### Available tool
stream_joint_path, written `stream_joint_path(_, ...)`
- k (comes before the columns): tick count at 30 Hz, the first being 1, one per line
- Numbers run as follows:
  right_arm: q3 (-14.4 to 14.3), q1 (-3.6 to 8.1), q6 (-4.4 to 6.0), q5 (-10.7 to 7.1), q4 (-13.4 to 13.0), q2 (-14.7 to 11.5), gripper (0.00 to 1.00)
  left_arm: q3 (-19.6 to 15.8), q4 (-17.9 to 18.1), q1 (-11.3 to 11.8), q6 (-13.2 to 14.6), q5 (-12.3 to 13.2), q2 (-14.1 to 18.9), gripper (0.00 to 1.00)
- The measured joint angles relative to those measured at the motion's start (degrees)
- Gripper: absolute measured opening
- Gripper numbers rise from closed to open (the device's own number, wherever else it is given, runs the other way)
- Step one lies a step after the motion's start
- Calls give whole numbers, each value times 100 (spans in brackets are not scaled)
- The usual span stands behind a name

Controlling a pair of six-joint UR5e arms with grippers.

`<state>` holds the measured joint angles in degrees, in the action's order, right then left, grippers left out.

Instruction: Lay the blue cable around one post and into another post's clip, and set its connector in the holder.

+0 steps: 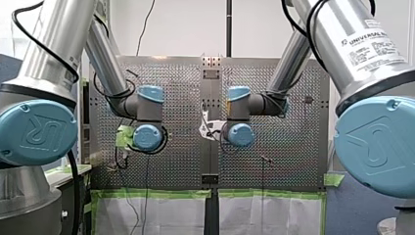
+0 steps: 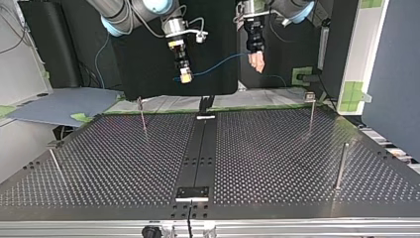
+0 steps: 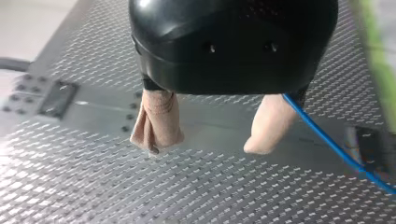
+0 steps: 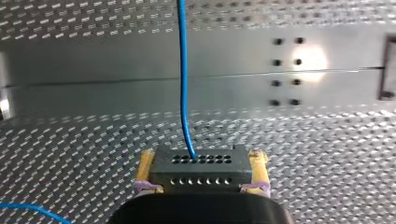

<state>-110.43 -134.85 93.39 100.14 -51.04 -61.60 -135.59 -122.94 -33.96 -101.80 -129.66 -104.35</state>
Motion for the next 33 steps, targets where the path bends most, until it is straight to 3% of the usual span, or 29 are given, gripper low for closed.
stream_joint_path(7,359,22,359,-18,360,-360,0,340,-343,44,-341,-338,342,100)
stream_joint_path(12,599,25,493,-19,599,-600,0,569,-568,71,-533,-561,570,100)
stream_joint_path(18,903,23,488,-20,903,-904,0,828,-830,133,-509,-662,829,100)
stream_joint_path(23,1130,-3,427,-39,1130,-1131,0,1057,-1059,215,-398,-730,1058,100)
stream_joint_path(27,1304,-9,397,-106,1304,-1305,0,1269,-1269,382,-271,-765,1270,100)
stream_joint_path(33,1586,-18,340,-272,1585,-1587,0,1606,-1608,710,-137,-546,1607,100)
